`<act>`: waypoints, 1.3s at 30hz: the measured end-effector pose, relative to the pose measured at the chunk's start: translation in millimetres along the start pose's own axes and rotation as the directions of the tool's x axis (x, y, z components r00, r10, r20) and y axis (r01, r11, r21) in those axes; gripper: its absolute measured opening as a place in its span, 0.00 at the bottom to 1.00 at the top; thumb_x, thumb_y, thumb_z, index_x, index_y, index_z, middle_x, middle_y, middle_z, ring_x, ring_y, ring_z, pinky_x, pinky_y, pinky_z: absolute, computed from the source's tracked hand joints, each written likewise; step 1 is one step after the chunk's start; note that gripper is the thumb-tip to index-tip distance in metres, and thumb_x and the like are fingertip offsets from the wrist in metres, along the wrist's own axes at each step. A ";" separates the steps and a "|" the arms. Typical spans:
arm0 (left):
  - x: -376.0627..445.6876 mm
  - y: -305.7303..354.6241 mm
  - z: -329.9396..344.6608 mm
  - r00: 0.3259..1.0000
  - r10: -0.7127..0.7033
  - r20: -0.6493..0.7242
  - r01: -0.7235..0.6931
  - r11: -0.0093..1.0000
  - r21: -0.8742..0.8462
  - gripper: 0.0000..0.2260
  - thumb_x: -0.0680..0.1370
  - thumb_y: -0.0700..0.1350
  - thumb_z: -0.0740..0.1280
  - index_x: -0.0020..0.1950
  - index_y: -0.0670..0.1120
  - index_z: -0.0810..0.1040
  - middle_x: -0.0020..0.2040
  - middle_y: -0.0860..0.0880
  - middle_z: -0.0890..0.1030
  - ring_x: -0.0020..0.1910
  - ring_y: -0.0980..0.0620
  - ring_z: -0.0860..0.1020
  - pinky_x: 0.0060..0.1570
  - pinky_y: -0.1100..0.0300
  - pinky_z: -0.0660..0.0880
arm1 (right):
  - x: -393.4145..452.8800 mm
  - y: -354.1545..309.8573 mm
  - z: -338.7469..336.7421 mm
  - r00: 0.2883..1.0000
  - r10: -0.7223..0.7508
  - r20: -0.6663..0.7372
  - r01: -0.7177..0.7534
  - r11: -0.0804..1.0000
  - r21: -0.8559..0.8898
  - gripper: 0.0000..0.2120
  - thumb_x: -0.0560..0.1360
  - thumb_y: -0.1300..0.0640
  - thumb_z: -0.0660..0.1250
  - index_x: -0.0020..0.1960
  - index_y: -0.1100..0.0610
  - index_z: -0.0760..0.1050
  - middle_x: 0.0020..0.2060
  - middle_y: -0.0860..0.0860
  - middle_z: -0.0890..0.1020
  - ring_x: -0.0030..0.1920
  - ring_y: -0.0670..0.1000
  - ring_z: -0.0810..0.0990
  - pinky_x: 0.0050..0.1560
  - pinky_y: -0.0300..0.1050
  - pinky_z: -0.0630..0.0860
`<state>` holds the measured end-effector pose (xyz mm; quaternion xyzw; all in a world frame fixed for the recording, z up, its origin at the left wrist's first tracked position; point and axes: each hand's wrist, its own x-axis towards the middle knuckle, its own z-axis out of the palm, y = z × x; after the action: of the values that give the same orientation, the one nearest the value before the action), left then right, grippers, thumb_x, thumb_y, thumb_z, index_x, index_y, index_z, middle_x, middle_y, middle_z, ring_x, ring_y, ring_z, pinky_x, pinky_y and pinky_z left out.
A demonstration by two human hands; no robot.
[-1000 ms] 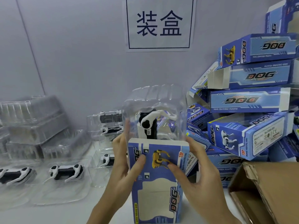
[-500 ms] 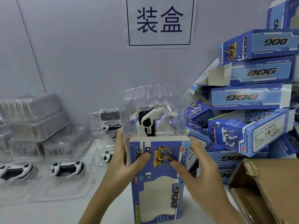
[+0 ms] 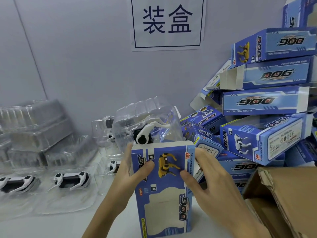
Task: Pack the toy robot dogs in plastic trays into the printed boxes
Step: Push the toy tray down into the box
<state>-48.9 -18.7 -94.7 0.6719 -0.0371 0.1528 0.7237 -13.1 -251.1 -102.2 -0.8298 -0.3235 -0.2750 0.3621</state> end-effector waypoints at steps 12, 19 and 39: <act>0.4 12.4 -5.8 0.992 0.097 0.077 -0.106 0.986 0.125 0.41 0.64 0.71 0.79 0.69 0.50 0.75 0.56 0.51 0.88 0.52 0.50 0.87 0.44 0.64 0.83 | 1.4 -0.9 -2.7 0.999 0.048 0.011 -0.050 0.975 0.217 0.20 0.78 0.27 0.60 0.62 0.37 0.70 0.49 0.36 0.84 0.36 0.45 0.80 0.34 0.30 0.70; -0.9 13.4 -4.5 0.981 0.183 0.067 -0.190 0.975 0.117 0.51 0.60 0.72 0.80 0.78 0.73 0.59 0.74 0.58 0.76 0.71 0.44 0.78 0.61 0.44 0.81 | 3.3 -2.2 -2.4 1.000 0.001 0.028 -0.006 0.987 0.161 0.15 0.83 0.34 0.59 0.59 0.41 0.77 0.56 0.39 0.78 0.44 0.44 0.80 0.39 0.38 0.75; -8.4 14.1 2.4 0.942 0.334 0.019 -0.335 0.941 0.055 0.46 0.74 0.52 0.76 0.78 0.77 0.49 0.68 0.56 0.81 0.54 0.41 0.87 0.45 0.47 0.86 | 0.5 -9.4 6.6 0.995 0.047 -0.089 -0.013 0.939 0.344 0.16 0.79 0.40 0.68 0.66 0.39 0.75 0.51 0.41 0.81 0.33 0.47 0.79 0.33 0.30 0.71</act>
<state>-60.4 -21.8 -83.1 0.6772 -0.1494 0.2714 0.6674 -18.2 -240.9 -101.8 -0.7449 -0.3359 -0.2484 0.5202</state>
